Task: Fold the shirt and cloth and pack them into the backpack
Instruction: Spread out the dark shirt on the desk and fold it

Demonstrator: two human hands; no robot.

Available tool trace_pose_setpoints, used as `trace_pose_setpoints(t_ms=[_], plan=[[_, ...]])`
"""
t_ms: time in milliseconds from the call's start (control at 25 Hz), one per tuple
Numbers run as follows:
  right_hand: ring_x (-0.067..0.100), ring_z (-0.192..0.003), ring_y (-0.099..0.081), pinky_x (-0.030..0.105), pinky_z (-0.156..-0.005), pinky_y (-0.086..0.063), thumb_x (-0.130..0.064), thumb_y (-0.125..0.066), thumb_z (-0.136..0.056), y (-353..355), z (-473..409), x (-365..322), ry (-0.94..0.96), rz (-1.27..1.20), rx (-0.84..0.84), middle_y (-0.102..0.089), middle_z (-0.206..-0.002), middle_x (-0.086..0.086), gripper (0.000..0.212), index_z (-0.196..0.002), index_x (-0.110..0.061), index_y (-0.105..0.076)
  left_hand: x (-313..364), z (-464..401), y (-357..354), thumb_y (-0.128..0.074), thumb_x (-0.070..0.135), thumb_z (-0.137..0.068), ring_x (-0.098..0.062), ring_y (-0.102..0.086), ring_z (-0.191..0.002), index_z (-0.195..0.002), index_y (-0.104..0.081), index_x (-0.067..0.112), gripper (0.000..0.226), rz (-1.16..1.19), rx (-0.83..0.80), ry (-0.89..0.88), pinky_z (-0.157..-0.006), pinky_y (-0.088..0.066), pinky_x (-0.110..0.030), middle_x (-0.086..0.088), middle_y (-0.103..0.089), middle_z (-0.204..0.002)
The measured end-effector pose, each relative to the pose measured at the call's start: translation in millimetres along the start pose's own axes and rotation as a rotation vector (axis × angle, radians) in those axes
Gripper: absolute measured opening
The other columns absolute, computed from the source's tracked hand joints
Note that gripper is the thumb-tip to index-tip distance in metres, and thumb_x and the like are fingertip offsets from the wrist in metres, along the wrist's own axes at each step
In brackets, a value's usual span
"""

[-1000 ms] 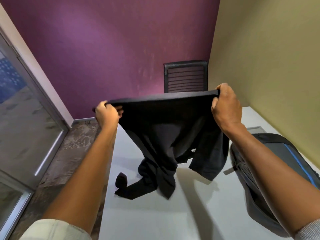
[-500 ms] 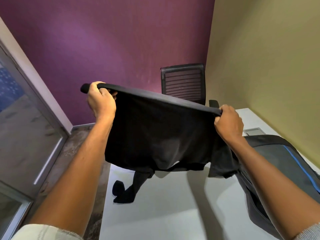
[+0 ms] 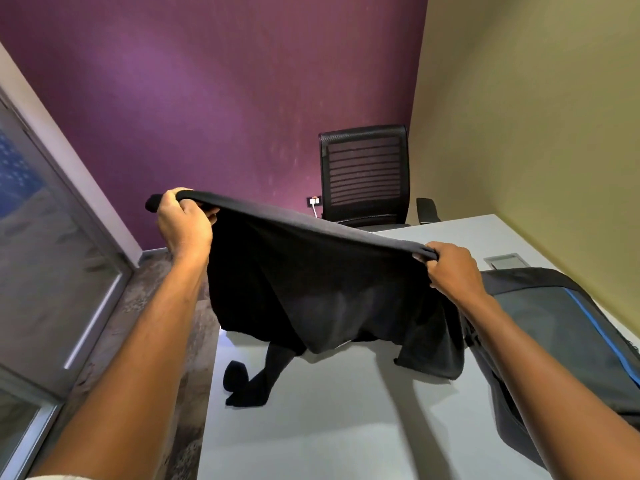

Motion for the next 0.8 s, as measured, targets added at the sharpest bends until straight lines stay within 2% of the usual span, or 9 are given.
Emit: trace_pose_setpoints(t_ms=[120,200,320,440,560,640,680,760,800], plan=[[0.031,-0.071,-0.066,0.049,-0.070,-0.059,-0.010,-0.046,-0.088,9,-1,-13,0.058,0.029,-0.016,-0.068,-0.087,0.007,0.027,-0.098,-0.028,-0.063,-19,-10,6,-0.029,0.002,-0.097,-0.025,-0.074,-0.073,-0.111,-0.057,0.011,0.032,0.009,-0.046,0.034,-0.070,-0.063,-0.042,-0.020,-0.070,-0.106],[0.030,-0.069,-0.063,0.043,-0.066,-0.056,-0.008,-0.046,-0.090,23,-4,-28,0.117,0.082,0.008,-0.067,-0.087,0.008,0.027,-0.102,-0.028,-0.060,-27,-13,10,-0.029,0.002,-0.097,-0.029,-0.074,-0.074,-0.110,-0.056,0.012,0.031,-0.029,-0.076,0.061,-0.071,-0.062,-0.045,-0.021,-0.069,-0.106],[0.022,-0.063,-0.057,0.034,-0.058,-0.046,-0.007,-0.047,-0.093,47,-12,-49,0.168,0.114,0.030,-0.063,-0.079,0.004,0.024,-0.095,-0.028,-0.057,-39,-14,15,-0.030,0.003,-0.098,-0.028,-0.073,-0.074,-0.110,-0.054,0.014,0.029,-0.097,-0.132,0.083,-0.064,-0.060,-0.040,-0.016,-0.072,-0.103],[0.022,-0.057,-0.066,0.034,-0.060,-0.053,0.001,-0.043,-0.086,50,-16,-54,0.136,0.105,-0.019,-0.067,-0.073,0.004,0.035,-0.088,-0.030,-0.059,-55,-11,19,-0.031,0.004,-0.099,-0.026,-0.072,-0.072,-0.110,-0.054,0.015,0.028,-0.125,-0.169,0.134,-0.051,-0.055,-0.030,-0.010,-0.073,-0.100],[0.018,-0.050,-0.066,0.026,-0.052,-0.045,0.002,-0.041,-0.092,30,-9,-46,0.052,0.067,-0.106,-0.065,-0.067,0.002,0.034,-0.096,-0.024,-0.062,-72,-3,22,-0.032,0.004,-0.099,-0.027,-0.073,-0.073,-0.111,-0.055,0.015,0.028,-0.147,-0.191,0.178,-0.056,-0.057,-0.032,-0.010,-0.074,-0.099],[0.023,-0.051,-0.069,0.028,-0.050,-0.051,0.003,-0.036,-0.094,13,-1,-35,-0.021,-0.044,-0.164,-0.066,-0.077,0.007,0.035,-0.101,-0.018,-0.063,-87,3,21,-0.032,0.004,-0.099,-0.028,-0.073,-0.074,-0.111,-0.055,0.014,0.028,-0.156,-0.219,0.208,-0.066,-0.060,-0.040,-0.011,-0.074,-0.101],[0.026,-0.055,-0.071,0.032,-0.054,-0.057,0.003,-0.034,-0.094,3,2,-25,-0.082,-0.145,-0.201,-0.068,-0.084,0.011,0.036,-0.104,-0.015,-0.063,-95,8,20,-0.031,0.004,-0.099,-0.029,-0.073,-0.074,-0.111,-0.055,0.013,0.028,-0.155,-0.236,0.227,-0.070,-0.061,-0.044,-0.013,-0.074,-0.101],[0.032,-0.066,-0.074,0.041,-0.064,-0.063,-0.001,-0.033,-0.098,-21,9,-2,-0.246,-0.398,-0.277,-0.069,-0.100,0.017,0.035,-0.111,-0.011,-0.064,-114,21,19,-0.030,0.003,-0.100,-0.030,-0.073,-0.072,-0.114,-0.055,0.010,0.029,-0.150,-0.277,0.283,-0.069,-0.061,-0.044,-0.016,-0.072,-0.101],[0.035,-0.069,-0.075,0.042,-0.065,-0.063,-0.004,-0.034,-0.101,-33,15,9,-0.333,-0.519,-0.303,-0.068,-0.105,0.019,0.034,-0.114,-0.012,-0.064,-125,30,18,-0.030,0.003,-0.101,-0.029,-0.072,-0.071,-0.118,-0.054,0.008,0.030,-0.140,-0.297,0.327,-0.066,-0.060,-0.042,-0.019,-0.071,-0.100]])
Point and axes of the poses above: each hand's wrist, its own z-axis away from the middle knuckle, its own y-axis out of the back of the hand, x = y × z, the point moved 8 cm from there along -z, towards the middle knuckle
